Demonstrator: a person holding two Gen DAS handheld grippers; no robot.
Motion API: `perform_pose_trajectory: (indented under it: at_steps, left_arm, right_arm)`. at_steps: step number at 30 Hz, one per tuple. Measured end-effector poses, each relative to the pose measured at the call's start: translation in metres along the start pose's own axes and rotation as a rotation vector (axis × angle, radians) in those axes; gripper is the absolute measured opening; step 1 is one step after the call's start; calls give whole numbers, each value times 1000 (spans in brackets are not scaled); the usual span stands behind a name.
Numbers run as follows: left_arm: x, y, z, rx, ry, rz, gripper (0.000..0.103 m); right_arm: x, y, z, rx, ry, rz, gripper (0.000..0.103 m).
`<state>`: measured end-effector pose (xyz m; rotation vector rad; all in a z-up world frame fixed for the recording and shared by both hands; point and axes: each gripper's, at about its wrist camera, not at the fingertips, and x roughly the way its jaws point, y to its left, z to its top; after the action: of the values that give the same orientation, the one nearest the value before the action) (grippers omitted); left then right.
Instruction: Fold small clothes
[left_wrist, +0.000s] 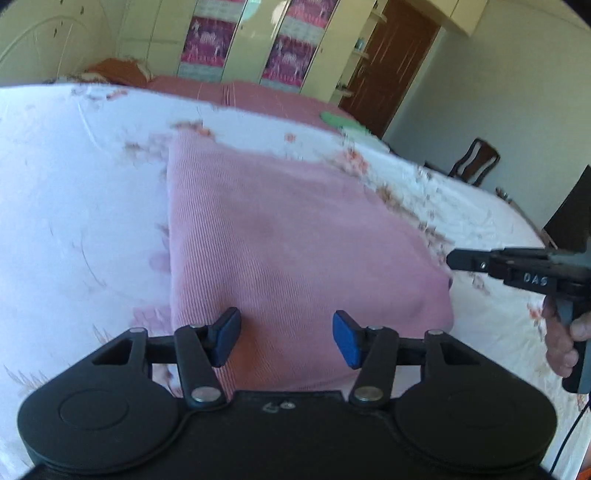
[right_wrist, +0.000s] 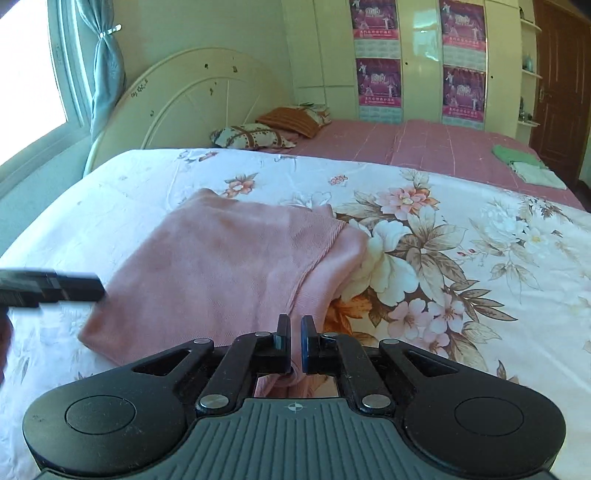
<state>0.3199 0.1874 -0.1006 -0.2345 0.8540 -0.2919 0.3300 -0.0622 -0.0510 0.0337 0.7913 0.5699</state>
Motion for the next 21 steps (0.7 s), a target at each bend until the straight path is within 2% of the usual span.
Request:
perform_pose_trajectory:
  at_steps: [1, 2, 4, 6, 8, 9, 11, 13, 14, 15, 16, 17, 18, 21]
  left_arm:
    - [7, 0, -9, -12, 9, -3, 53]
    - [8, -3, -16, 3, -18, 10, 54]
    - [3, -8, -25, 21, -35, 27, 55]
    - [-4, -12, -32, 14, -34, 32, 55]
    - [-12, -18, -41, 35, -28, 53, 55]
    - [-19, -23, -47, 56, -27, 74, 57]
    - [-34, -31, -62, 59, -11, 132, 66]
    - [-57, -42, -81, 67, -43, 200, 85]
    - [-69, -50, -89, 78, -67, 234, 90]
    - [-80, -59, -97, 88, -93, 265, 100]
    - [-94, -69, -104, 94, -121, 303, 103]
    - [-107, -78, -109, 95, -144, 336, 103]
    - [-120, -88, -113, 93, -155, 356, 103]
    - [-150, -109, -117, 79, -171, 332, 103]
  right_arm:
    - [4, 4, -3, -21, 11, 11, 4]
    - [12, 7, -8, -51, 45, 13, 4]
    - [31, 11, -26, -124, 127, -34, 4]
    - [34, 8, -40, -174, 85, -49, 4]
    - [29, 5, -43, -179, 83, -96, 19]
    - [24, 2, -45, -168, 83, -133, 36]
    - [17, -5, -51, -132, 135, -206, 37]
    - [-10, -10, -64, -82, 106, -187, 37]
    - [-25, -10, -70, -42, 102, -161, 38]
    - [-41, -7, -76, -10, 101, -139, 45]
    - [-60, -1, -82, 9, 84, -121, 75]
    - [-76, 5, -88, 18, 60, -121, 93]
    - [-97, 15, -94, 25, 19, -130, 103]
    - [-136, 35, -107, 45, 3, -136, 103]
